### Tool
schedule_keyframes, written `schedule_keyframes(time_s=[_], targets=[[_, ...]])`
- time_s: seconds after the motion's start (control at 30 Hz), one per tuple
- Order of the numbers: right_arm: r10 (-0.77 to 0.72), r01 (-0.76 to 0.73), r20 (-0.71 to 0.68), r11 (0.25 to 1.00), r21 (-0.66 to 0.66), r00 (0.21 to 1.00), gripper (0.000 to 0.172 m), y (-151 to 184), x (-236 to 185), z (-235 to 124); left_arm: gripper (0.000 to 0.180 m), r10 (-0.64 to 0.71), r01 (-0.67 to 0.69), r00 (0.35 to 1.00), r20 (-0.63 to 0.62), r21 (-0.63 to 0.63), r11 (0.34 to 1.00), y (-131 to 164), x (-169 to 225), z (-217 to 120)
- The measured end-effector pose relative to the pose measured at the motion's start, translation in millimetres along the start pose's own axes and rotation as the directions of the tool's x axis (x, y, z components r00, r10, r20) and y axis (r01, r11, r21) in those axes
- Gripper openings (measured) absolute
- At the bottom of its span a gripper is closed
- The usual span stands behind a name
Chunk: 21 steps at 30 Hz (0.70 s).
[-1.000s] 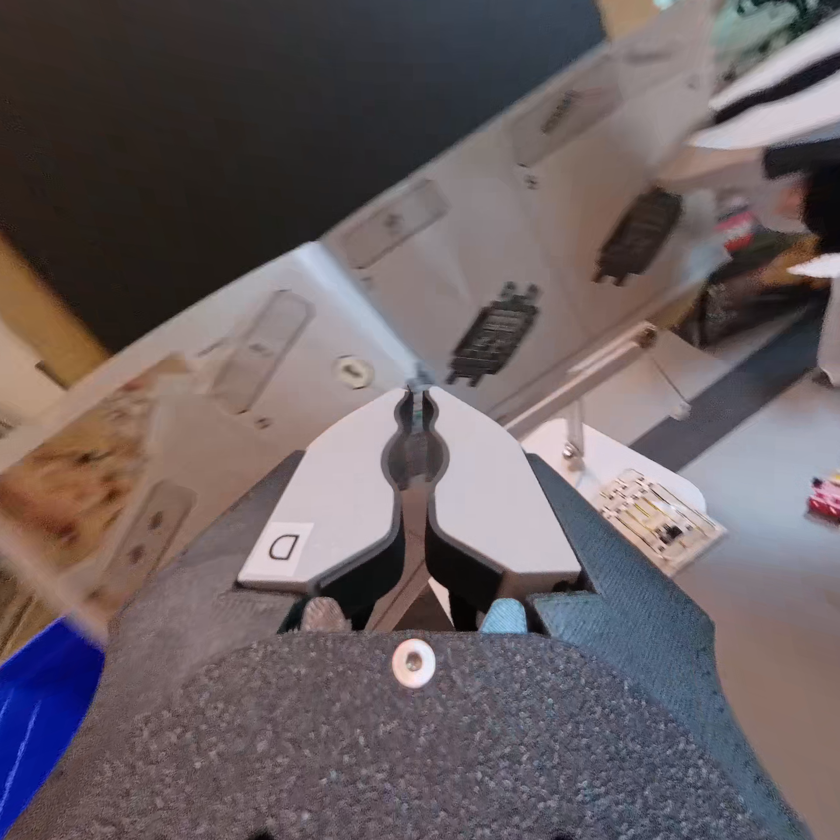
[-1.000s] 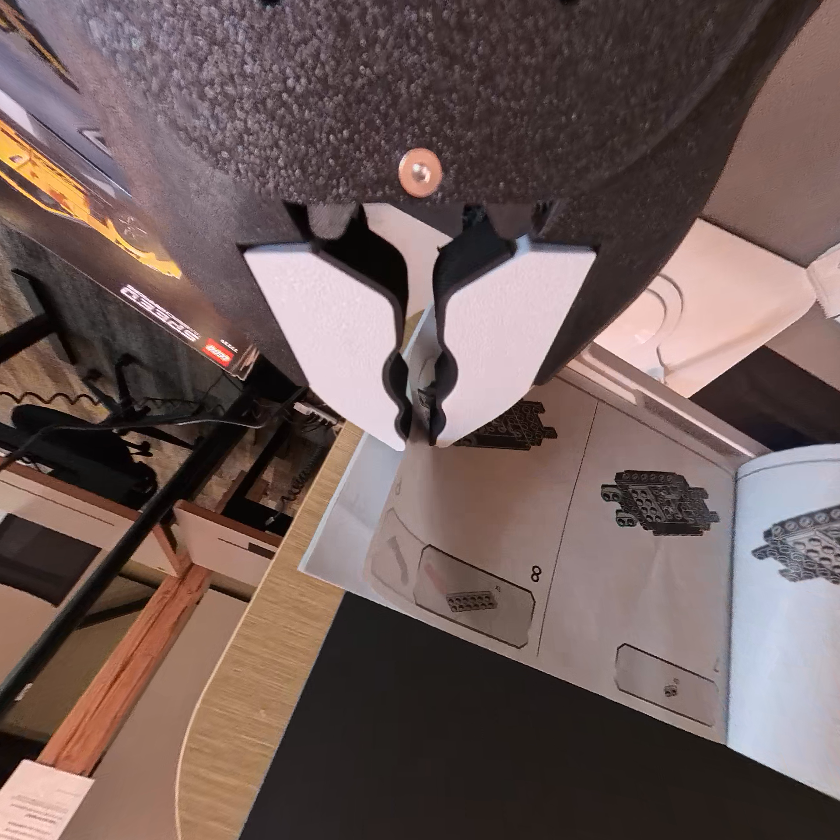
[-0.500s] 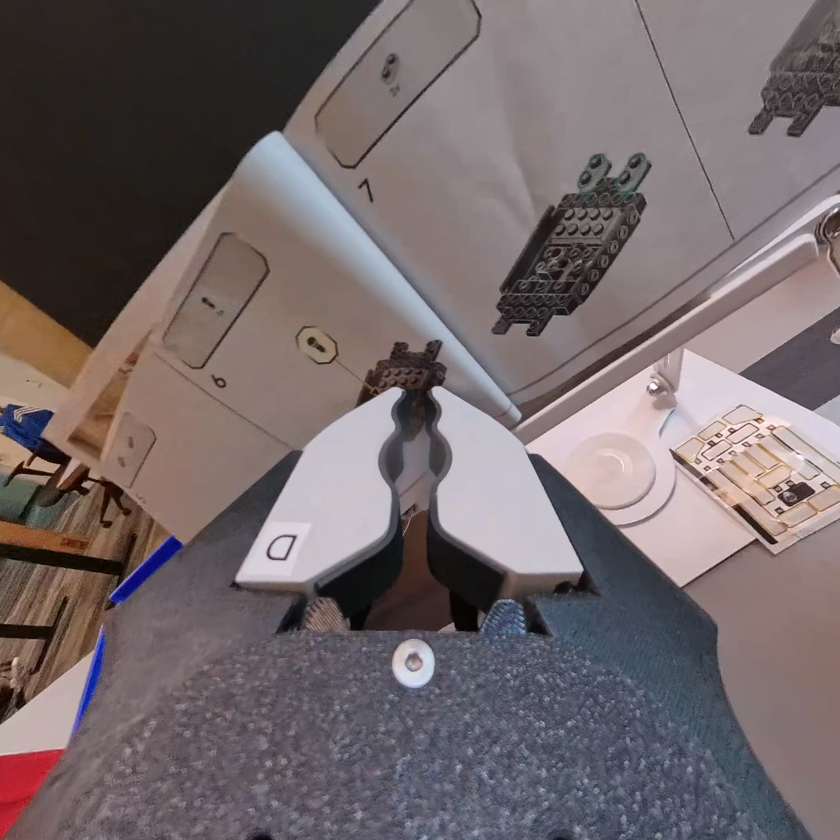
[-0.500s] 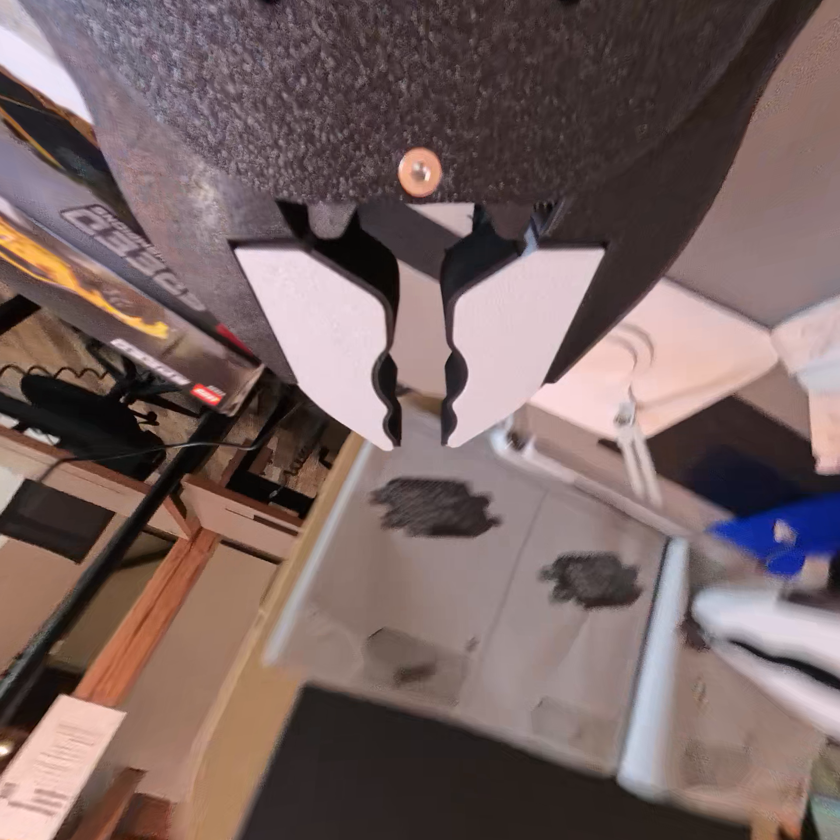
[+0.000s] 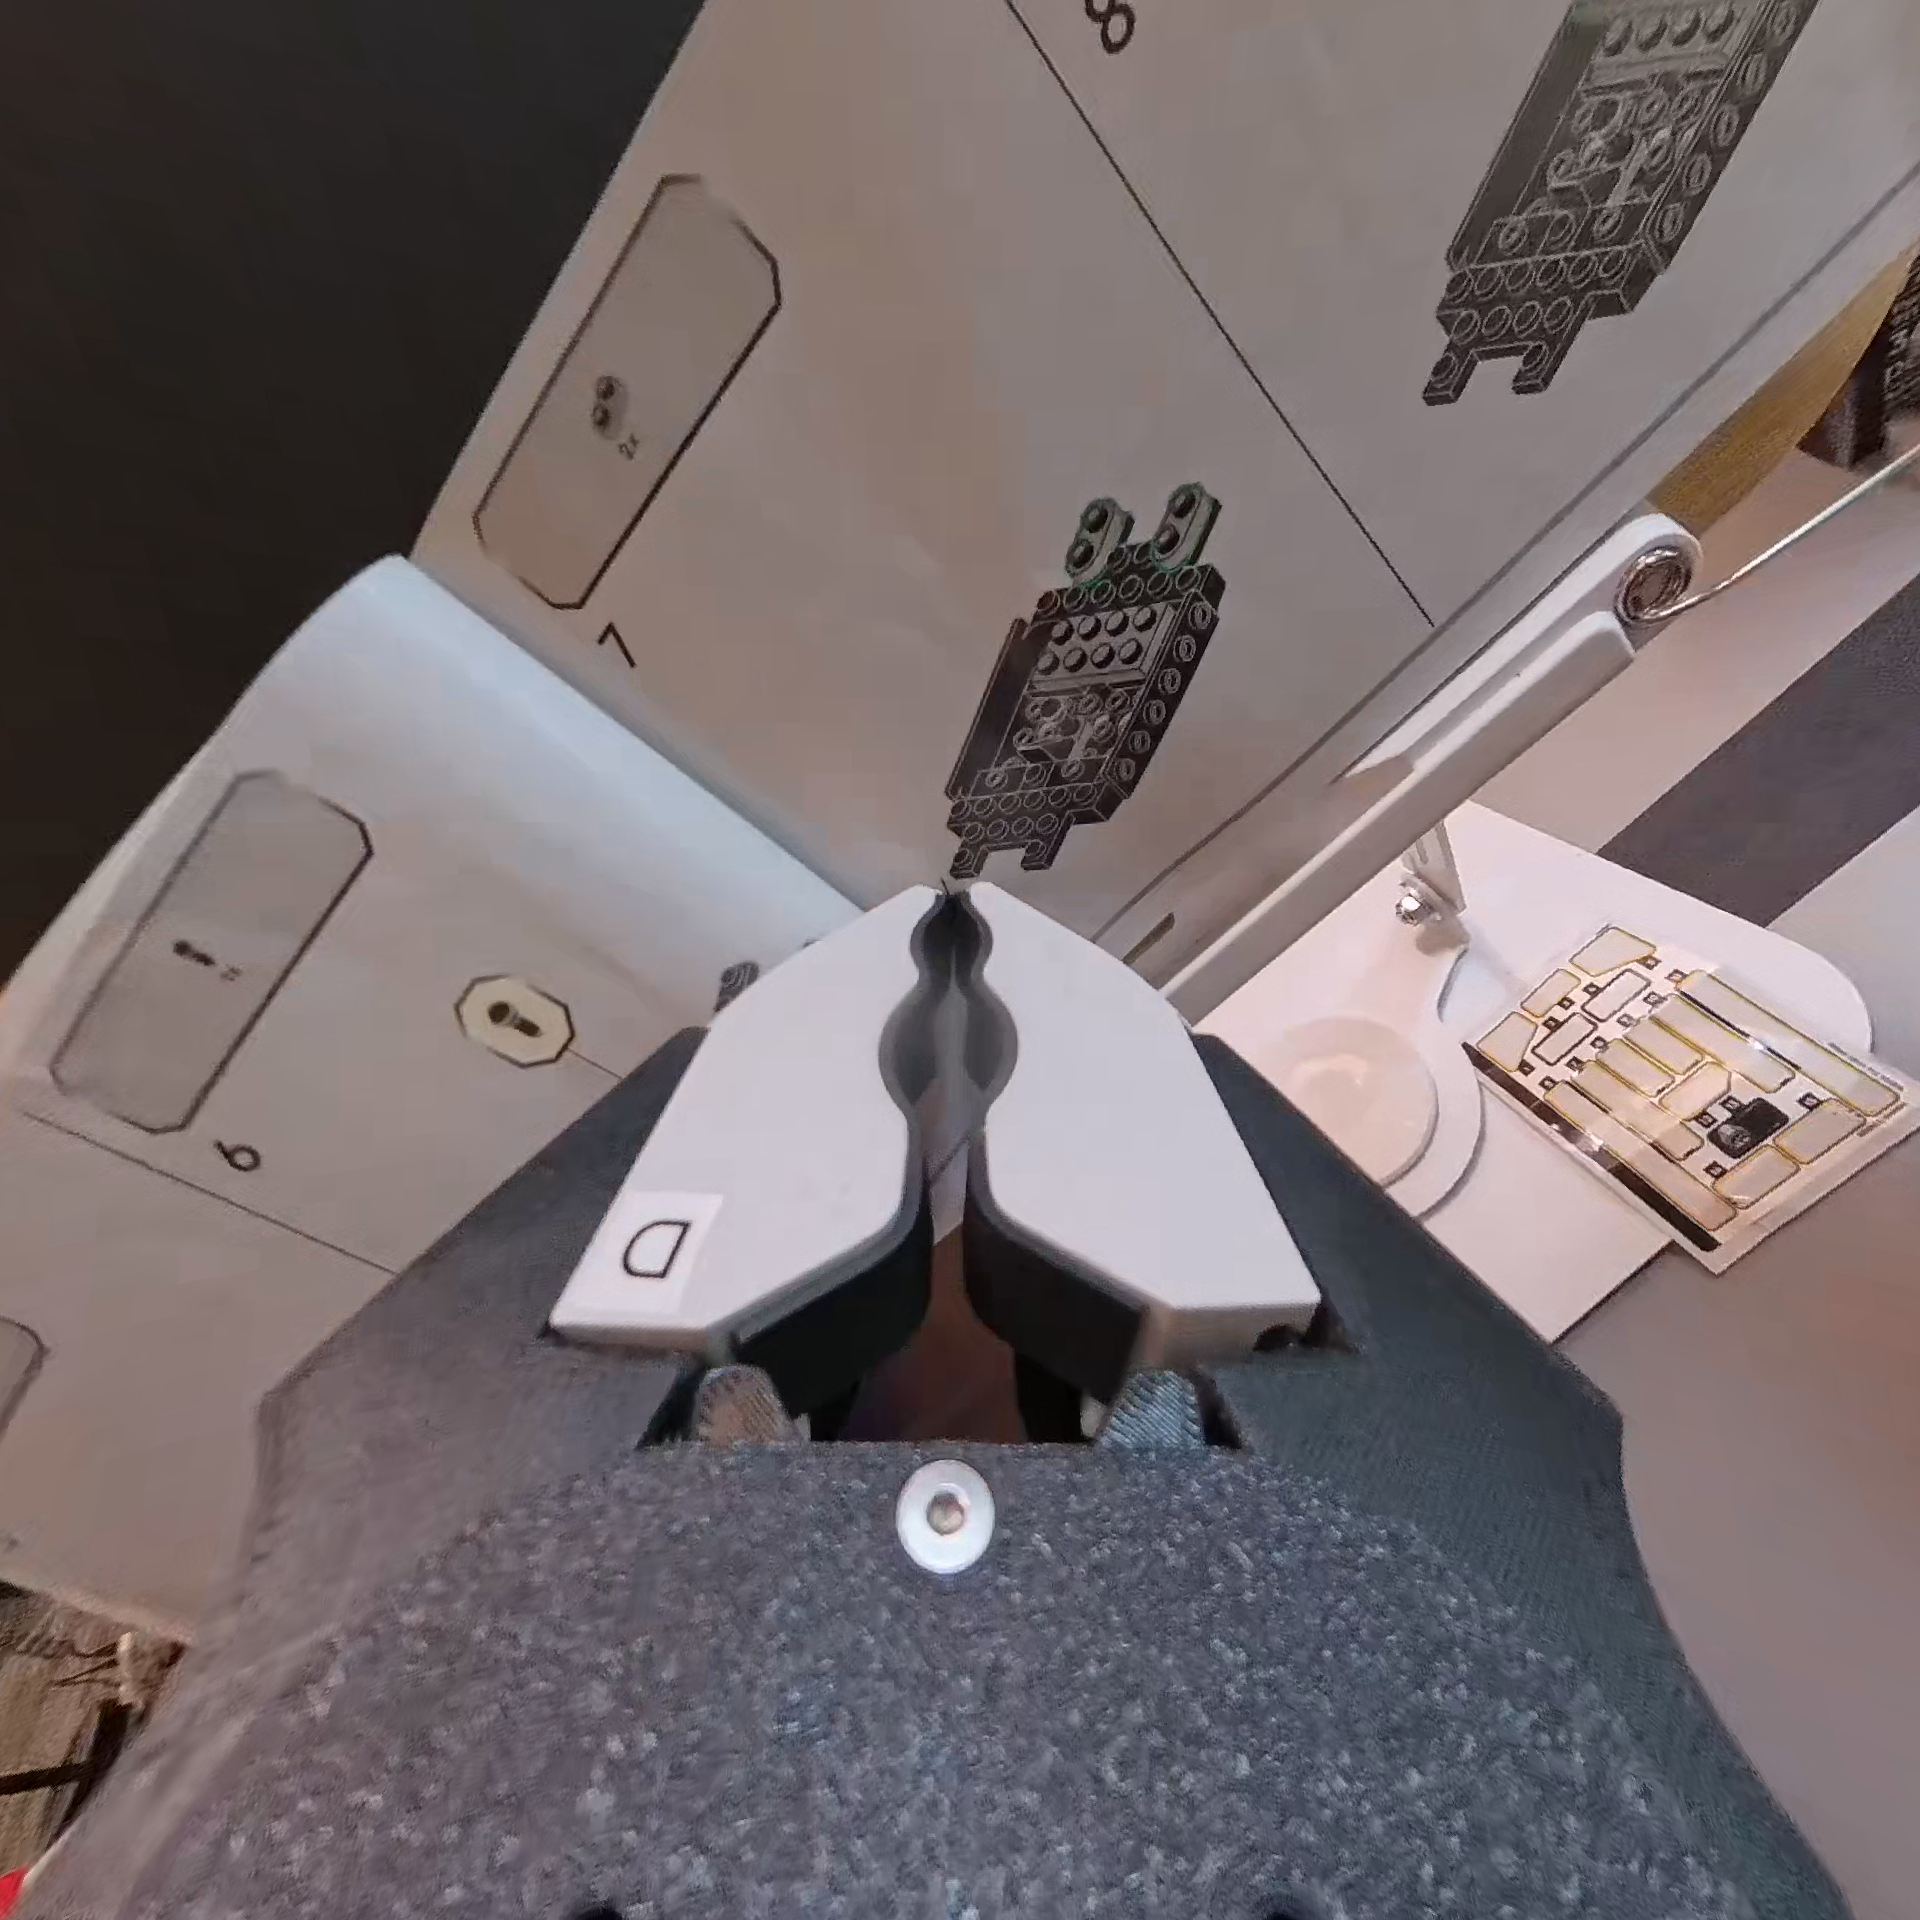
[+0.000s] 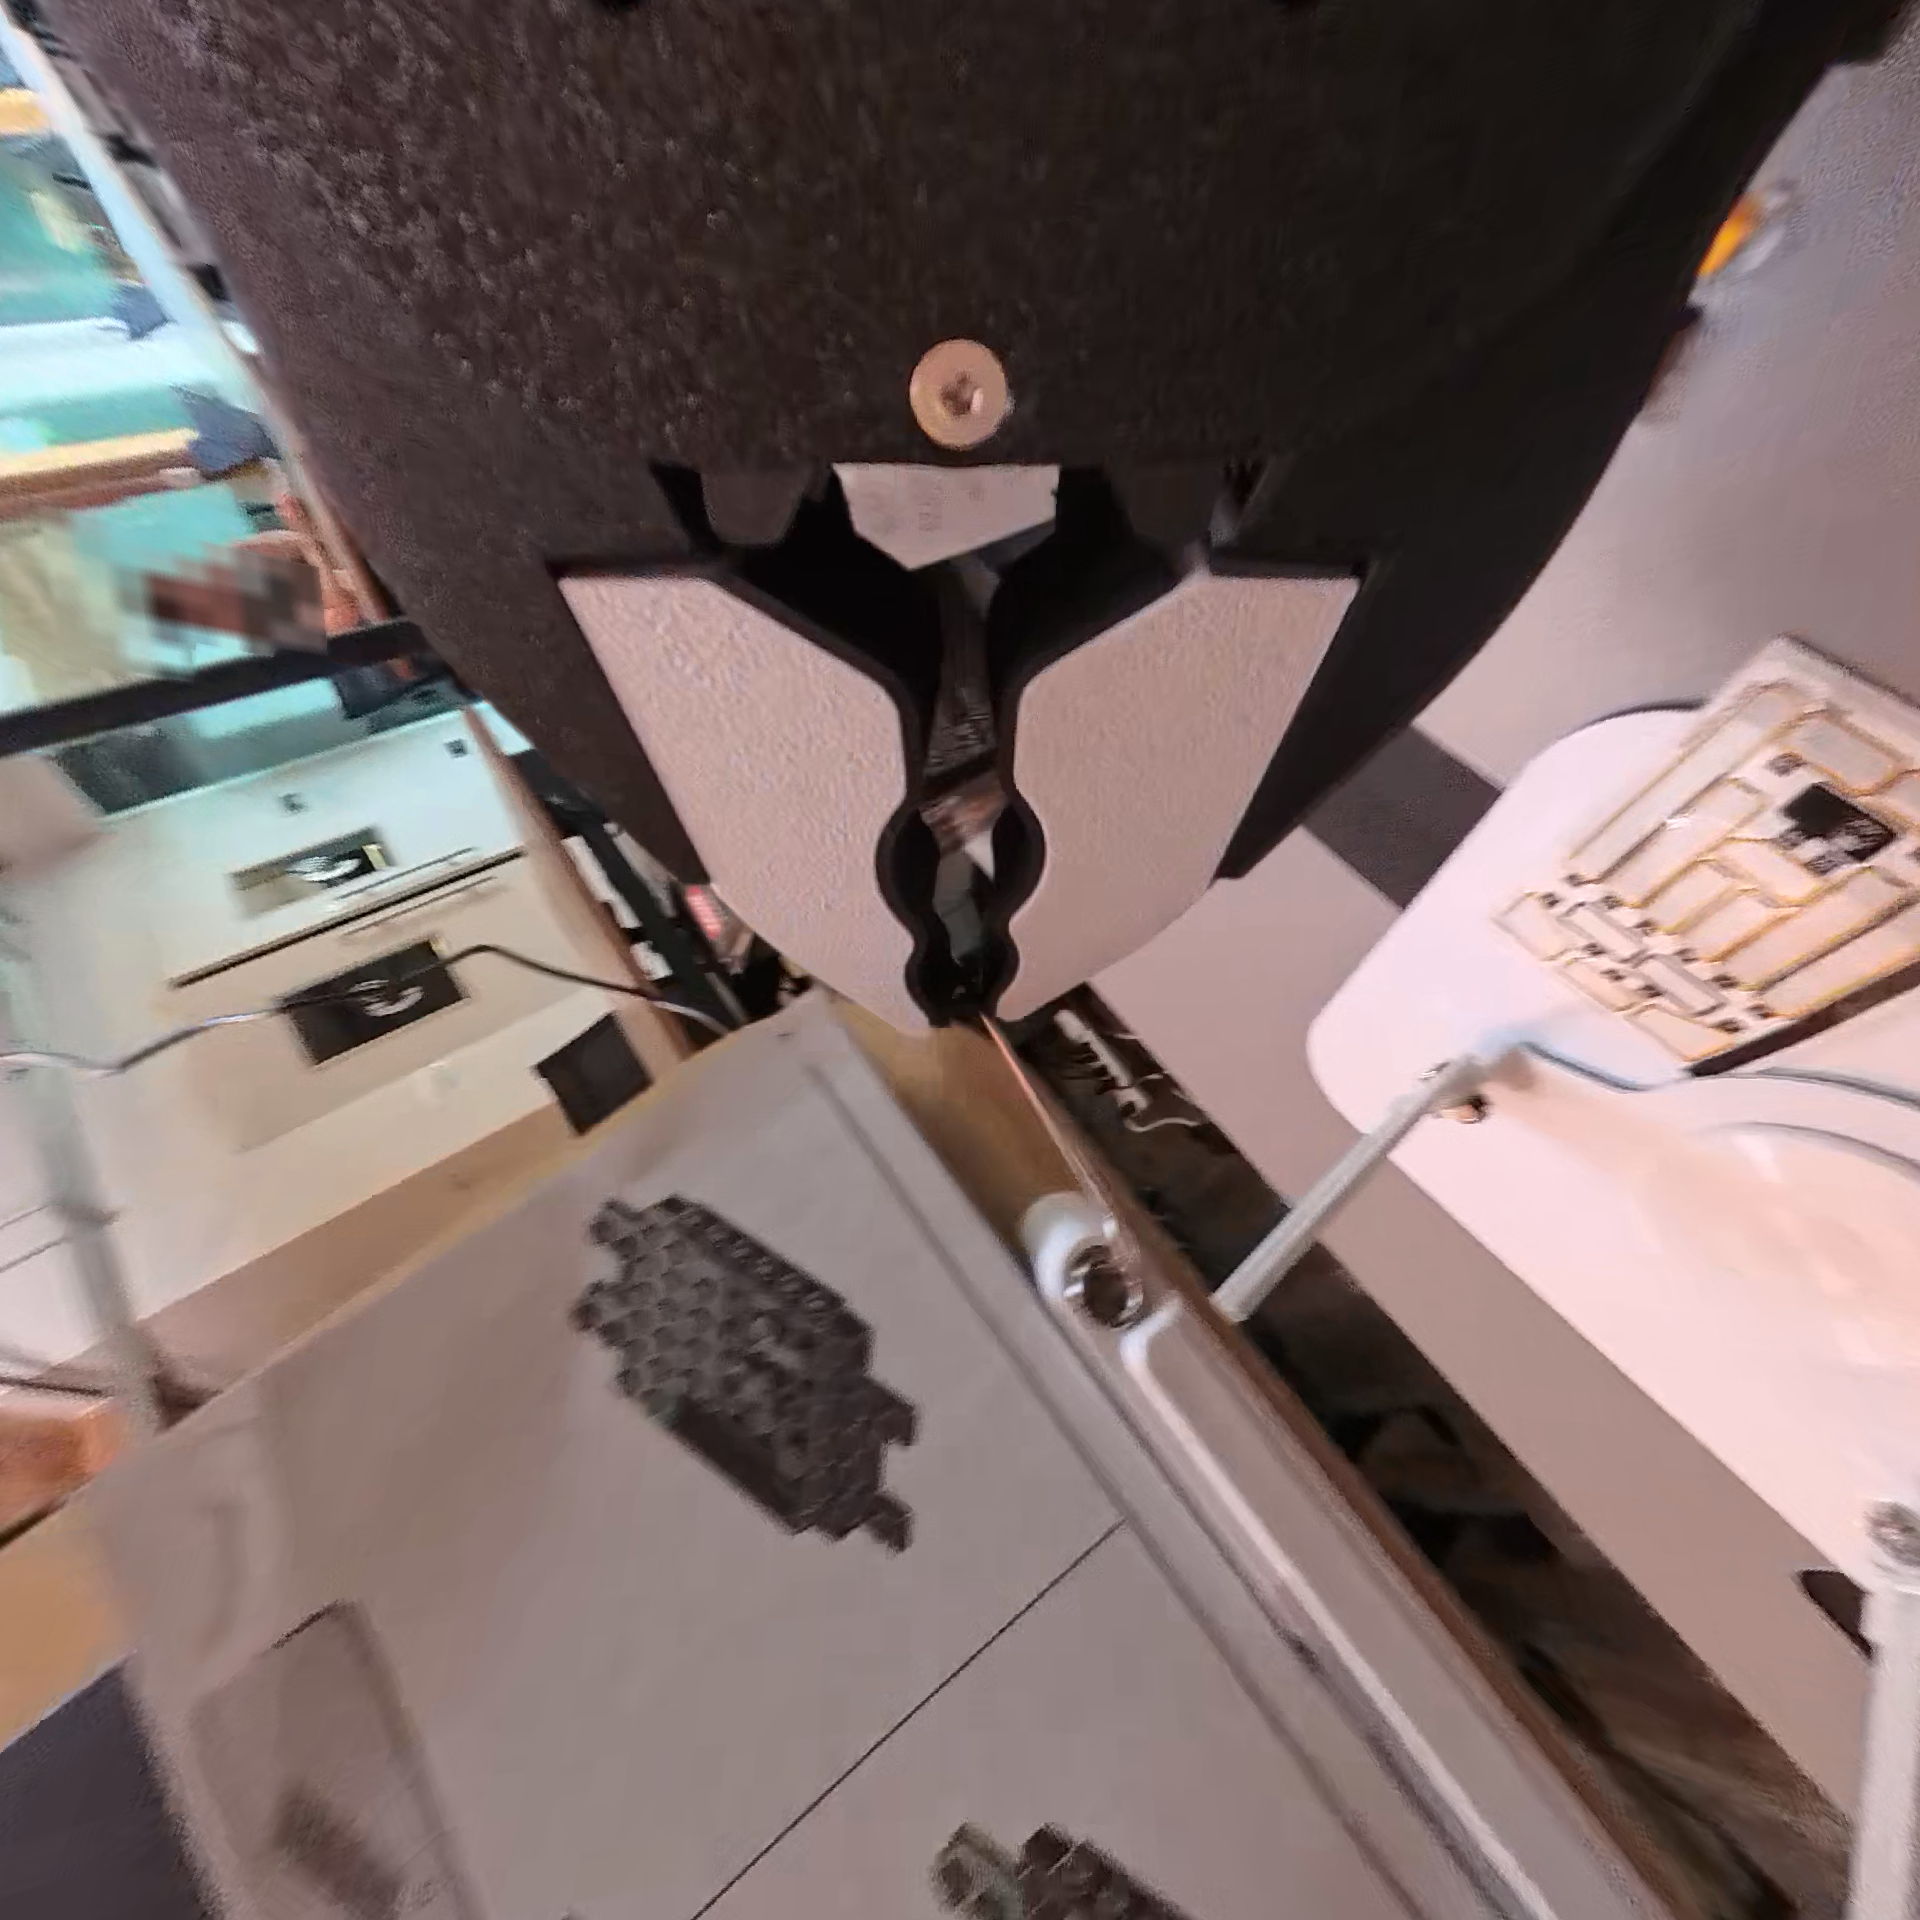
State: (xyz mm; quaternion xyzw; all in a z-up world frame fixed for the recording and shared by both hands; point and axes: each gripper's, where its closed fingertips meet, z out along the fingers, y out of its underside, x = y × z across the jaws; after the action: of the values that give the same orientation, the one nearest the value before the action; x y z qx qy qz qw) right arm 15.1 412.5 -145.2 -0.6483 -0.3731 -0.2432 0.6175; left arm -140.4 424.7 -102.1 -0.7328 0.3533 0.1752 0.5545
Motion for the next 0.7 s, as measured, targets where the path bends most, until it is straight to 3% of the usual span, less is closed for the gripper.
schedule_keyframes(time_s=[0.2,0.47,0.7], targets=[[-0.093,0.095,-0.102,0.995,0.018,0.99,0.01,-23.2,21.8,-6.7,0.0,-0.013,0.013,1.0,0.014,-0.008,1.0,2.5,-0.3,3.5],[-0.234,0.242,-0.133,0.969,0.05,0.963,0.008,-26.6,18.3,-14.9,0.0,0.016,-0.016,1.0,0.023,-0.029,0.999,2.8,-0.3,5.3],[-0.531,0.55,-0.178,0.832,0.075,0.828,0.009,-52.6,21.3,-22.2,0.0,0.071,-0.071,0.997,0.014,-0.041,0.997,-0.2,1.1,7.3]])
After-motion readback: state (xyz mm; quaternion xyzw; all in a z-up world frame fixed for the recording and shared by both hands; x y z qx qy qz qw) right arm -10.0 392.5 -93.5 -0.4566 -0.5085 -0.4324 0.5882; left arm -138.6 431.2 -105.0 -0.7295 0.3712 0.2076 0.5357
